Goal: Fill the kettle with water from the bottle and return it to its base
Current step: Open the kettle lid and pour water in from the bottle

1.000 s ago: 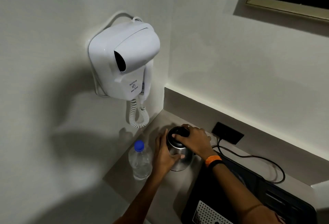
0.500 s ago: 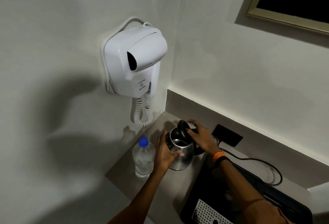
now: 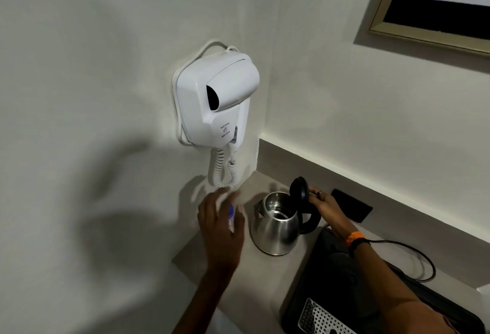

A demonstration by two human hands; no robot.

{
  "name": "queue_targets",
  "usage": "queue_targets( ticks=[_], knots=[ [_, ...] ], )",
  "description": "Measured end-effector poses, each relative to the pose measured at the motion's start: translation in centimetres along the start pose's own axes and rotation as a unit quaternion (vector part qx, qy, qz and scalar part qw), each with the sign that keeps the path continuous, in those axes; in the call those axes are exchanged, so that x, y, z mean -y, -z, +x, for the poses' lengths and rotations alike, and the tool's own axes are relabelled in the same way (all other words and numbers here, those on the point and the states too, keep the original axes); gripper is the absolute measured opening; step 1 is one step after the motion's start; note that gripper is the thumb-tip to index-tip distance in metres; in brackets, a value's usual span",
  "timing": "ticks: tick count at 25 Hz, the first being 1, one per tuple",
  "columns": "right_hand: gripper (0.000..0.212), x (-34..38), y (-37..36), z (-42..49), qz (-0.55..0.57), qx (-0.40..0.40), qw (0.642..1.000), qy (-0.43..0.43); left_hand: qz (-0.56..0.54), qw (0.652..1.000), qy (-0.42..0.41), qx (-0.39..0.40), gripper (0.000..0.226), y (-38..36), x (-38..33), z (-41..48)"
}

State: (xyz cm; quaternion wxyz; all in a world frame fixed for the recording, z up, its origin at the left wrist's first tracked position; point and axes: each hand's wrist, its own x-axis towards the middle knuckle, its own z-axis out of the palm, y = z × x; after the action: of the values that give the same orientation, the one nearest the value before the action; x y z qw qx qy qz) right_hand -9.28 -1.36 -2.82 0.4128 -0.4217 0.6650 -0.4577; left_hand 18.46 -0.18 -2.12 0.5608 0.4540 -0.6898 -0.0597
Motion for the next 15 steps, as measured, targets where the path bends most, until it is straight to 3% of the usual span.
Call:
queue_targets(
  ticks=[3,5,8,13,15],
  knots=[
    [0.032,-0.3,-0.3,-0.1,0.009,-0.008,1.0,0.003,-0.115,0.966,0.167,0.16,0.027,1.6,2.2,0.9],
    [0.037,-0.2,-0.4,-0.1,0.015,-0.009,1.0,0.006,-0.174,0.941,0.21,0.2,0.036,2.1,2.8,0.6],
    [0.04,0.0,-0.4,-0.4,0.02,-0.007,1.0,0.008,-0.204,0.941,0.232,0.141,0.04,1.5,3.1,0.5],
    [0.03,-0.2,-0.4,-0.5,0.03,-0.009,0.999,0.017,-0.207,0.952,0.226,-0.003,0.029,0.2,3.2,0.2],
    [0.028,-0.4,-0.4,-0.4,0.035,-0.01,0.999,0.018,-0.222,0.933,0.284,0.0,0.028,0.0,4.3,-1.1]
  ],
)
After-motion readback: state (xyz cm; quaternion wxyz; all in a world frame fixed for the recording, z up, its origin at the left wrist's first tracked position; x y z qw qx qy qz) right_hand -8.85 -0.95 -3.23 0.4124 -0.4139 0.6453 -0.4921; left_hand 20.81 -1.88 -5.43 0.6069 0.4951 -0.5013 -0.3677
